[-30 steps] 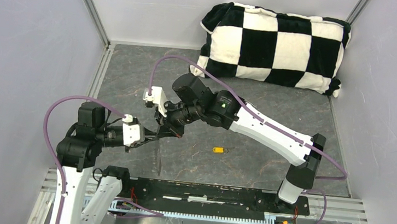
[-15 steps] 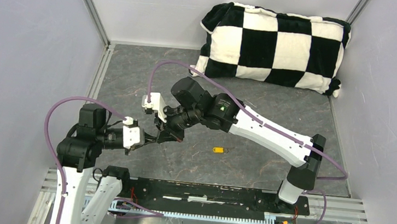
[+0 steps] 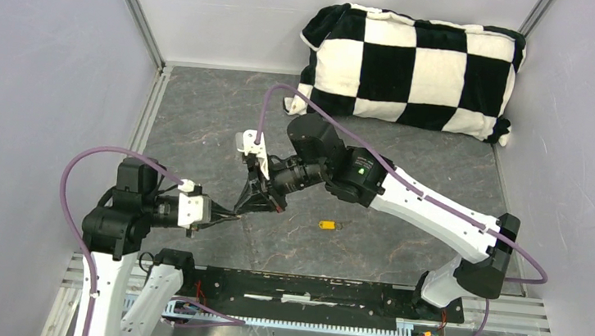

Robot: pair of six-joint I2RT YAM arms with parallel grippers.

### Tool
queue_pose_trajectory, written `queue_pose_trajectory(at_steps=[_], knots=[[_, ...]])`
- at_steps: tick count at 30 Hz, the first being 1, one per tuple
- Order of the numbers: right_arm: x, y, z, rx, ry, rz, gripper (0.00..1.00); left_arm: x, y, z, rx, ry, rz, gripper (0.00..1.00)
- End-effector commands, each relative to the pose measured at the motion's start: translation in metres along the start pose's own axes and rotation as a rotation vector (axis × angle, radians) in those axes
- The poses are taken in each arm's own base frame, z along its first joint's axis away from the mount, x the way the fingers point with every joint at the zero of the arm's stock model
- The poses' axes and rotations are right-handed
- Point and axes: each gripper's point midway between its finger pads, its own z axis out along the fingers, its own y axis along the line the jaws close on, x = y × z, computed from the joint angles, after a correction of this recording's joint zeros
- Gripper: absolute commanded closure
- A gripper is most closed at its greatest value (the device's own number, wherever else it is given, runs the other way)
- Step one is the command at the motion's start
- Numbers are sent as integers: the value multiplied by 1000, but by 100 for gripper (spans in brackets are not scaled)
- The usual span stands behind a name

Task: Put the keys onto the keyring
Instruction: Adjust the keyring.

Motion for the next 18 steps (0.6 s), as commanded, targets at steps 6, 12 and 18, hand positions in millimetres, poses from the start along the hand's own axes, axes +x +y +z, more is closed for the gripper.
queue_pose_trajectory(at_steps=[6,12,18], knots=[[-22,-3,-27,94,-108,-100,60,-45,8,-3,-18,-133,33,98],[-24,17,-52,118,-290,-266,50,-73,7,-3,11,-240,-56,98],[-41,16,-57,153,-403,-314,50,-80,3,-4,48,-263,-72,98]])
